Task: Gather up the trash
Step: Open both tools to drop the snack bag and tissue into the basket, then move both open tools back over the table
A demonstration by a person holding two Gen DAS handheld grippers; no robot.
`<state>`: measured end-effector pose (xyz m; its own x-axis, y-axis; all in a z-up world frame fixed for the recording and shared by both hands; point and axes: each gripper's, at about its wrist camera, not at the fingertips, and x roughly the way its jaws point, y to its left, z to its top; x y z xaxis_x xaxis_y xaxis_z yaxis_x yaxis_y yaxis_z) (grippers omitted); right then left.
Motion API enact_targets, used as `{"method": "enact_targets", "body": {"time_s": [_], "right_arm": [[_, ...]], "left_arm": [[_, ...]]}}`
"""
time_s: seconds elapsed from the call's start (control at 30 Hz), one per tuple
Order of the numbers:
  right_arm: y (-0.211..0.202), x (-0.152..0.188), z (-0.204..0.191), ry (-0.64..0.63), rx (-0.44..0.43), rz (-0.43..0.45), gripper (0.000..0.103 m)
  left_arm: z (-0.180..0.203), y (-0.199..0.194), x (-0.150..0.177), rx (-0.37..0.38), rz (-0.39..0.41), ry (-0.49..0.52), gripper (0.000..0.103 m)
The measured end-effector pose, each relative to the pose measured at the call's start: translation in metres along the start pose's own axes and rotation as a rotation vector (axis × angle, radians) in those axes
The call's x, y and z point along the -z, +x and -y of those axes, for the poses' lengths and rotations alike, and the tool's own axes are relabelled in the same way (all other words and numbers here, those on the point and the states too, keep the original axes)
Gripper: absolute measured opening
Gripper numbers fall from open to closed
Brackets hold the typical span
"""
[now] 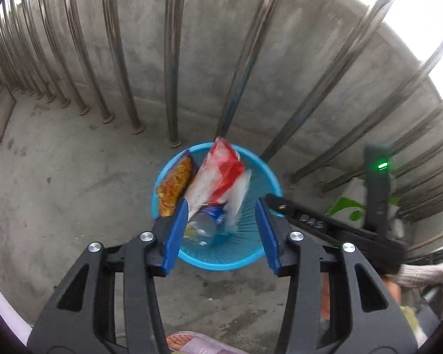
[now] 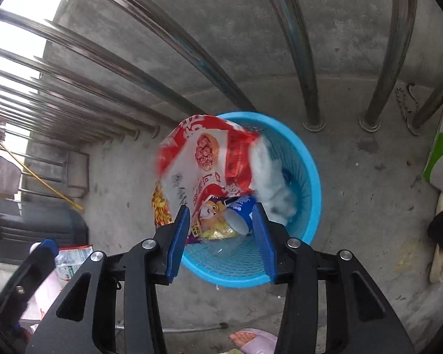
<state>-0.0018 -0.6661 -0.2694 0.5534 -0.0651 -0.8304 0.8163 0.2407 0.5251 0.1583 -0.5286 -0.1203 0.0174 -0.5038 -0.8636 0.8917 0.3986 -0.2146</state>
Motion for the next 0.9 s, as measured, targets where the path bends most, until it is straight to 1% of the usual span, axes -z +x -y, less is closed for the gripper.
{"method": "enact_targets", "body": {"time_s": [0.07, 0.17, 0.2, 0.33, 0.4, 0.43, 0.47, 0.57, 0.63, 0.7, 0.77, 0.83, 0.9], "right_arm": [[-0.003, 0.005, 0.001, -0.002, -0.009, 0.018, 0.052], [-0.010, 0.013, 0.002, 0.010, -0.020, 0.013, 0.052], [-0.015, 0.016, 0.002, 0.020, -0.030, 0.015, 0.052], [-0.052, 0.035, -0.010, 0.020, -0.102, 0.044, 0.052], [-0.078, 0.048, -0.025, -0.017, -0.136, 0.063, 0.053], [-0.090, 0.055, -0.035, -0.047, -0.143, 0.071, 0.055], [-0.100, 0.062, -0.046, -0.084, -0.147, 0.077, 0.059], [-0.127, 0.085, -0.082, -0.206, -0.164, 0.091, 0.067], [-0.137, 0.102, -0.107, -0.286, -0.182, 0.091, 0.071], [-0.145, 0.119, -0.136, -0.364, -0.192, 0.075, 0.072], [-0.150, 0.138, -0.171, -0.470, -0.206, 0.064, 0.072], [-0.156, 0.161, -0.207, -0.592, -0.225, 0.069, 0.074], [-0.155, 0.186, -0.244, -0.719, -0.256, 0.049, 0.075]], "left_arm": [[-0.003, -0.022, 0.001, 0.003, 0.022, 0.007, 0.048], [-0.008, -0.060, 0.007, 0.016, 0.060, -0.005, 0.051], [-0.010, -0.075, 0.010, 0.006, 0.075, -0.009, 0.052], [-0.018, -0.140, 0.030, -0.026, 0.145, -0.016, 0.058], [-0.021, -0.176, 0.049, -0.042, 0.189, -0.033, 0.064], [-0.025, -0.193, 0.059, -0.058, 0.209, -0.049, 0.068], [-0.030, -0.210, 0.072, -0.070, 0.232, -0.072, 0.072], [-0.048, -0.257, 0.122, -0.125, 0.296, -0.168, 0.080], [-0.062, -0.285, 0.158, -0.162, 0.327, -0.230, 0.082], [-0.076, -0.314, 0.194, -0.201, 0.353, -0.299, 0.084], [-0.094, -0.342, 0.237, -0.267, 0.383, -0.382, 0.087], [-0.111, -0.368, 0.279, -0.363, 0.421, -0.477, 0.089], [-0.124, -0.389, 0.323, -0.435, 0.446, -0.576, 0.090]]}}
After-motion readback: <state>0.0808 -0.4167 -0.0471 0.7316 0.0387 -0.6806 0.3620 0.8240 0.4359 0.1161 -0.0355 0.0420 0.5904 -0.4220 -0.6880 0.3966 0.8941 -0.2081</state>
